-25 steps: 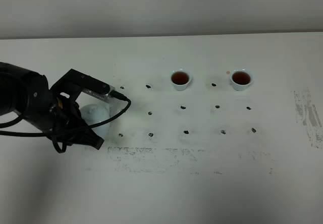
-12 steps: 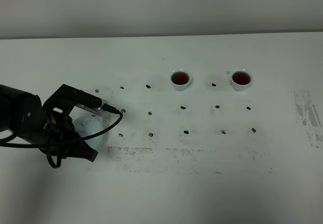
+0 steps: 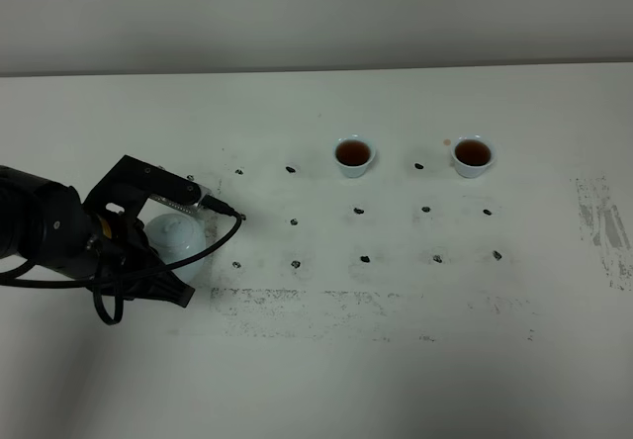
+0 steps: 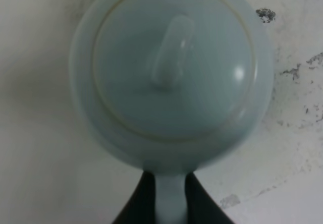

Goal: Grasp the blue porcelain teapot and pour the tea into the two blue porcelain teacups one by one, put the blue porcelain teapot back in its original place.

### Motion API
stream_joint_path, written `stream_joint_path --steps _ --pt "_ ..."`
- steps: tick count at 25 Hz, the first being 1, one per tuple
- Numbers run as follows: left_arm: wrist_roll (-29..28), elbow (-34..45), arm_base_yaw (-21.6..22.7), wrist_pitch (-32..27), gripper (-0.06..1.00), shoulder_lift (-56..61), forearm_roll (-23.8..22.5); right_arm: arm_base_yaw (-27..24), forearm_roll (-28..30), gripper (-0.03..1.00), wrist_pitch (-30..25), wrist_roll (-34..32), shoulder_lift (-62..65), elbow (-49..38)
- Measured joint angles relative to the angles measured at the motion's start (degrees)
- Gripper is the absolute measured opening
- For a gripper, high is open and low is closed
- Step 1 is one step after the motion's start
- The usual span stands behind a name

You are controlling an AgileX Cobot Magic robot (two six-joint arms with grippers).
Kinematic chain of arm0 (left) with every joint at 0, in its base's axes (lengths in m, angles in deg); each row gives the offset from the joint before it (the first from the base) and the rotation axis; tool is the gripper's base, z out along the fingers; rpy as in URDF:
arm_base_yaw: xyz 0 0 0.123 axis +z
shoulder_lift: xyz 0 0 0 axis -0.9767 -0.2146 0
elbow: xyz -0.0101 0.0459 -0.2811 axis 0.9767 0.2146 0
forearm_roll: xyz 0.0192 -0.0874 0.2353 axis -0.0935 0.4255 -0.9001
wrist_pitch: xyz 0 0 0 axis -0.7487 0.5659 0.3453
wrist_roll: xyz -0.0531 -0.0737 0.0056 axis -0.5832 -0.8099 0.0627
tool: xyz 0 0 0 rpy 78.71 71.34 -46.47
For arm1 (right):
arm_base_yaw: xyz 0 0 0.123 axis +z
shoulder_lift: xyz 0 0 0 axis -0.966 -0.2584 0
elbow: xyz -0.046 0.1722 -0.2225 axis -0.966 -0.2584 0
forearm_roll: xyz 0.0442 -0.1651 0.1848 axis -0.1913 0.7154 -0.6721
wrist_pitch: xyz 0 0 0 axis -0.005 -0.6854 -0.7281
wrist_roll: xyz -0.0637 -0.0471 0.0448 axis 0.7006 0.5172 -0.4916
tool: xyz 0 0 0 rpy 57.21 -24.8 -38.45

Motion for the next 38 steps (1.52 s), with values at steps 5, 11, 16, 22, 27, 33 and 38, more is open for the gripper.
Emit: stream_joint_path --steps 5,11,16,22,27,33,38 --pt "0.00 1.94 0.00 2.73 0.04 0.00 -0.46 0.00 0.00 0.57 0.00 0.00 0.00 0.00" --pt "0.05 2.26 0.00 3.75 0.04 0.00 -1.51 0.00 0.00 0.57 0.00 0.00 0.00 0.00" --pt "0.05 2.26 0.00 3.49 0.04 0.00 -1.84 0.00 0.00 0.57 0.00 0.00 0.00 0.00" --pt "0.05 3.44 0.00 4.20 0.04 0.04 -1.99 0.00 0.00 0.57 0.00 0.00 0.00 0.00" --pt "0.05 3.80 0.00 4.92 0.04 0.04 -2.06 0.00 0.00 0.57 0.00 0.00 0.00 0.00" --pt "0.05 3.80 0.00 4.98 0.04 0.04 -2.06 0.00 0.00 0.57 0.00 0.00 0.00 0.00" --pt "0.05 3.80 0.00 4.82 0.04 0.04 -2.00 0.00 0.00 0.57 0.00 0.00 0.00 0.00"
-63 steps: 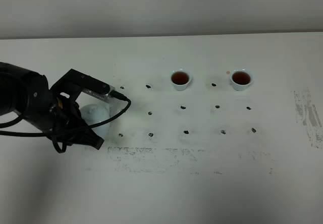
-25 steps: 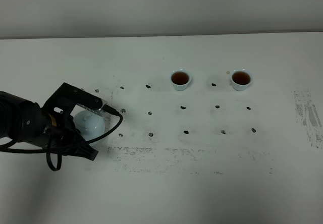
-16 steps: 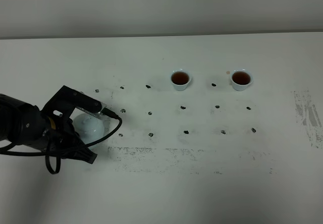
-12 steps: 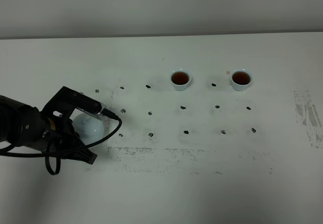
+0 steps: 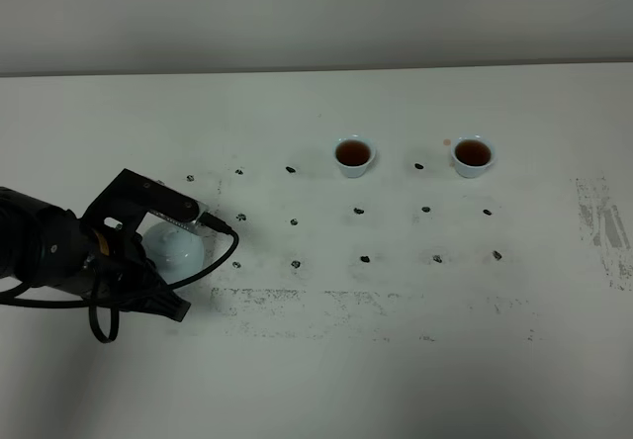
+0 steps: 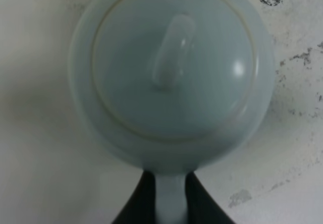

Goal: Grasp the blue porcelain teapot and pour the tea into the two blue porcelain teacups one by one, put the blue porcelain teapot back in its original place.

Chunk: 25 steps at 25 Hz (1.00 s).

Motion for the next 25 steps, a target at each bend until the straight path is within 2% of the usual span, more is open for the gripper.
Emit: stream_joint_path --steps 8,15,20,25 --pt "0.00 0.05 0.00 -1.58 0.11 0.00 0.00 0.00 0.00 0.57 0.00 0.00 0.00 0.00" --pt "0.00 0.05 0.00 -3.21 0.28 0.00 0.00 0.00 0.00 0.57 0.00 0.00 0.00 0.00" --pt "0.00 0.05 0.00 -9.88 0.40 0.37 0.28 0.00 0.00 0.57 0.00 0.00 0.00 0.00" --pt "0.00 0.05 0.00 -15.68 0.42 5.77 1.14 0.00 0.00 0.57 0.00 0.00 0.00 0.00"
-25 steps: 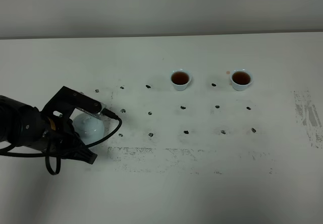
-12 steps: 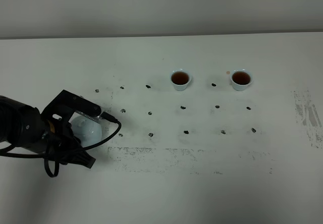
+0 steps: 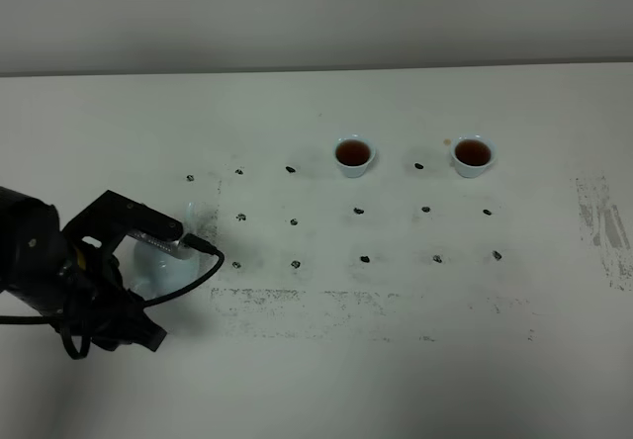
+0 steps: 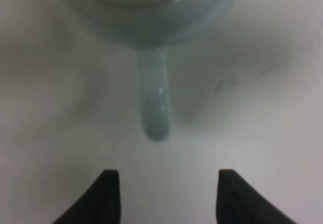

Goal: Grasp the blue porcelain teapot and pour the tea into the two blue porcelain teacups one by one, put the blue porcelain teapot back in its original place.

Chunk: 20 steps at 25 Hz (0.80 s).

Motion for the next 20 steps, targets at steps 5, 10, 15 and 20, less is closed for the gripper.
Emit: stream_joint_path --steps 5,10,15,20 --pt "0.23 0.00 0.71 -4.48 0.42 15.23 0.43 0.00 0.00 0.57 0.00 0.00 0.00 0.00" --pt "1.37 0.05 4.13 -12.51 0.42 31.71 1.64 0.00 0.00 0.57 0.00 0.00 0.00 0.00" --pt "2.76 1.77 11.61 -22.11 0.42 44.43 0.86 0.00 0.00 0.57 0.00 0.00 0.00 0.00" --pt "2.87 5.81 19.76 -28.89 0.42 55.15 -0.17 0.00 0.00 0.57 0.00 0.00 0.00 0.00"
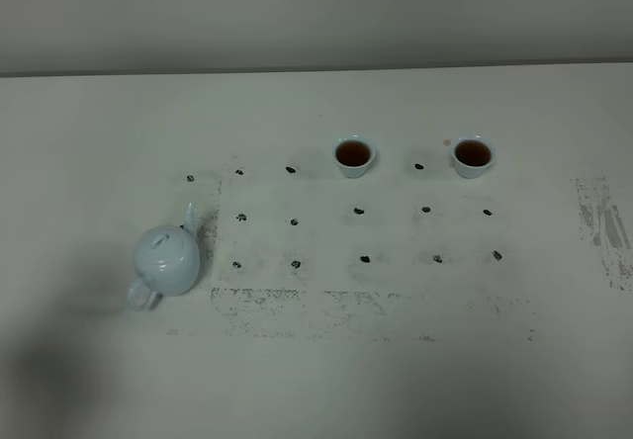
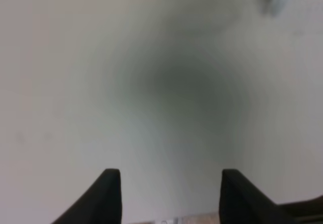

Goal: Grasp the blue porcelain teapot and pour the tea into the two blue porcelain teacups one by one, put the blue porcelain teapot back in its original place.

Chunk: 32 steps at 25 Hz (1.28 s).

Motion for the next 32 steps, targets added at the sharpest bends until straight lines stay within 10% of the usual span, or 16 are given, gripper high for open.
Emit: stream_joint_path --steps 16,32 --pt "-0.06 5.51 10.43 -6.34 0.43 22.24 5.03 0.00 0.00 0.57 0.00 0.00 0.00 0.00" --pt "0.06 7.17 4.62 -2.94 0.43 32.83 8.23 0.00 0.00 0.57 0.00 0.00 0.00 0.00"
